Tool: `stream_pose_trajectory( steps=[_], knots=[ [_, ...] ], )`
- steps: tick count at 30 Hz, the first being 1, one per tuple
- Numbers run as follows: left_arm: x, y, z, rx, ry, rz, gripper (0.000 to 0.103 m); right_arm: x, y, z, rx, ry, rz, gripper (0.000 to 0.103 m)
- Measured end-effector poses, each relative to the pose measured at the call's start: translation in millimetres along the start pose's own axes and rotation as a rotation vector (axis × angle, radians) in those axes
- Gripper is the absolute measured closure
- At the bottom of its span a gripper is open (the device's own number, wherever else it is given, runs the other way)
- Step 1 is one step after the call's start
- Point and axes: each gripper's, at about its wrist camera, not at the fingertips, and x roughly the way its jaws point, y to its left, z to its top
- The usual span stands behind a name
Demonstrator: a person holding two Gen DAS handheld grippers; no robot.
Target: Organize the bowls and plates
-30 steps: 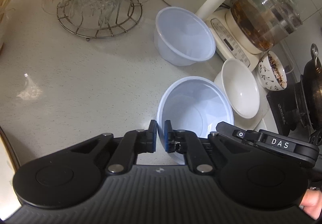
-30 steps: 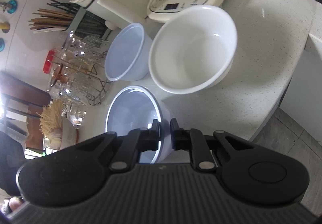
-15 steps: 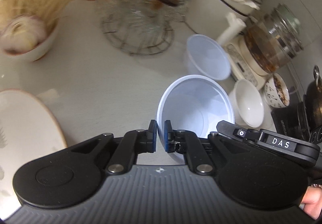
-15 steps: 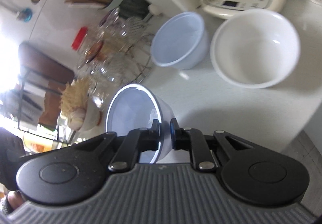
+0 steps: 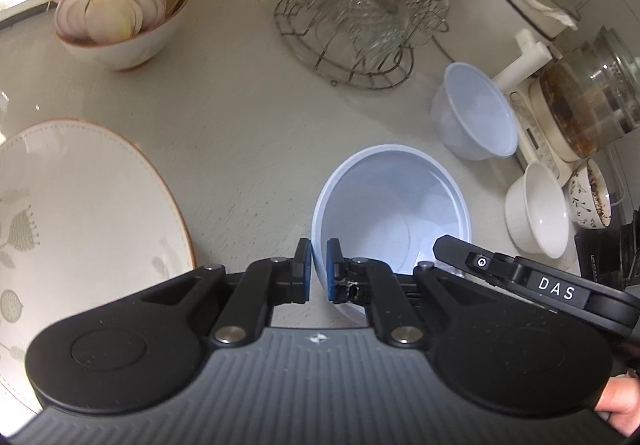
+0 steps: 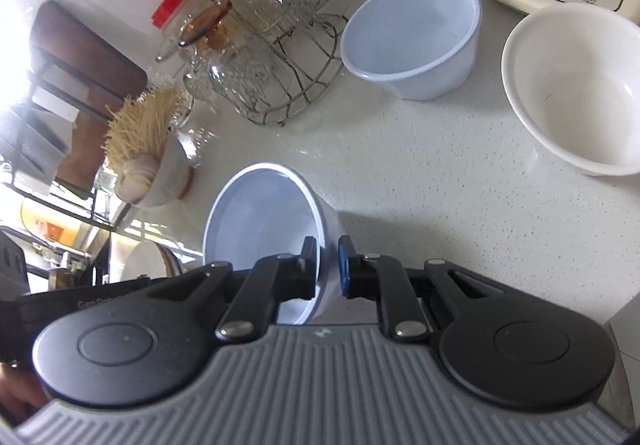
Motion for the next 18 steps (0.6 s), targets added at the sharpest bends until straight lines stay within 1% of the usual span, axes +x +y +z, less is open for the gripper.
stream_pose_trajectory(
  steps=[4,10,15,16,18],
  knots=[
    [4.9,0.6,-1.7,0.001,0.014,0.006,0.094,4.1,-1.6,-1.5,-0.013,0.008,-0.011,0.089],
    [5.9,-3.6,-3.8,0.026,0.009,0.025,0.093,6.9,-1.7,-3.1,-0.025,0.006,-0.01,0.088],
    [7.7,-2.7,-3.5,0.006,0.004,0.026,0.093,4.8,-2.0,-2.9,-0.022,-0.012,-0.012,0.087],
    [7.4,-1.9,-3.5,0.0,0.007,0.028,0.092,2.7,-2.0,-2.9,-0.029,-0.019,-0.012,0.087],
    [5.8,-0.7,-3.2,-0.007,0.008,0.039,0.085,1.0,-2.4,-2.5,-0.029,-0.026,-0.008,0.086]
  ],
)
